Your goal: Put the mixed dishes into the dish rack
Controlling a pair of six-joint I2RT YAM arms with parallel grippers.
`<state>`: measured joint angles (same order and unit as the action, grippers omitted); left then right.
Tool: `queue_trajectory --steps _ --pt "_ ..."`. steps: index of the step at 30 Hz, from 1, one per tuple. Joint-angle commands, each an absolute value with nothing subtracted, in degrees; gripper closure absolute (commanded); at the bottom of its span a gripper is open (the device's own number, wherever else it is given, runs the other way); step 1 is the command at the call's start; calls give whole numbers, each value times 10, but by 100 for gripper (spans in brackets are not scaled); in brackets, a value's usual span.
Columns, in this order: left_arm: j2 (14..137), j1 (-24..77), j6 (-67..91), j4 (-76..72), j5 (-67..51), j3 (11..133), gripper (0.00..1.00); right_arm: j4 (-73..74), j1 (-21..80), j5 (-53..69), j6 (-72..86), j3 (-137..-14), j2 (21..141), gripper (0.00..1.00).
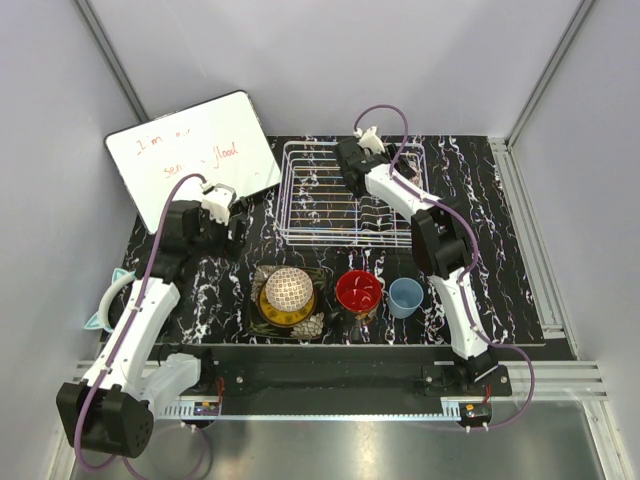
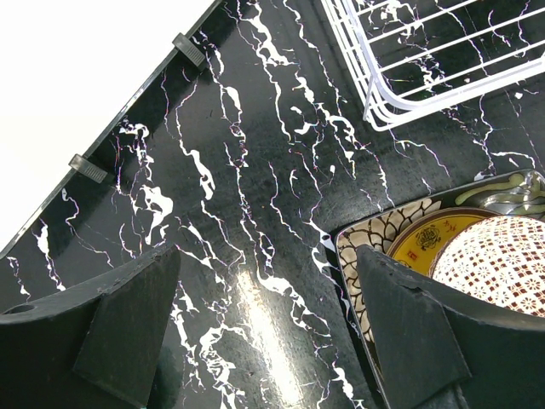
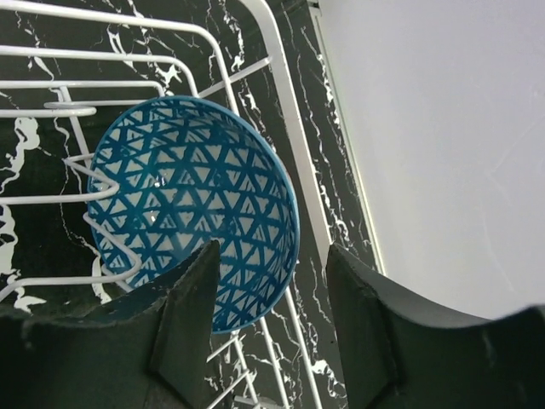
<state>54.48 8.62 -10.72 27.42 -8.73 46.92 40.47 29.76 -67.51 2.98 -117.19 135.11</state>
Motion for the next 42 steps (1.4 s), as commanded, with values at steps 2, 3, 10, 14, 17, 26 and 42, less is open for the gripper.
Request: queue_trajectory --steps 2,3,10,14,17,26,42 --pt "538 89 -113 255 -85 482 11 432 311 -657 66 -1183 1255 36" --pt "537 89 -114 254 -84 482 11 432 317 -647 65 -1178 1235 35" --pt "538 87 -120 247 -78 480 11 537 447 -531 95 -1146 1064 28" --pt "534 85 -120 239 -76 469 11 673 461 -151 171 -1167 1002 32" --pt "533 85 -120 234 -78 463 11 656 461 27 185 -1114 949 34" --pt "533 77 -112 231 -85 468 11 673 462 89 127 -1020 940 37" --pt "547 76 -118 223 -91 488 11 631 462 176 83 -1071 1104 42"
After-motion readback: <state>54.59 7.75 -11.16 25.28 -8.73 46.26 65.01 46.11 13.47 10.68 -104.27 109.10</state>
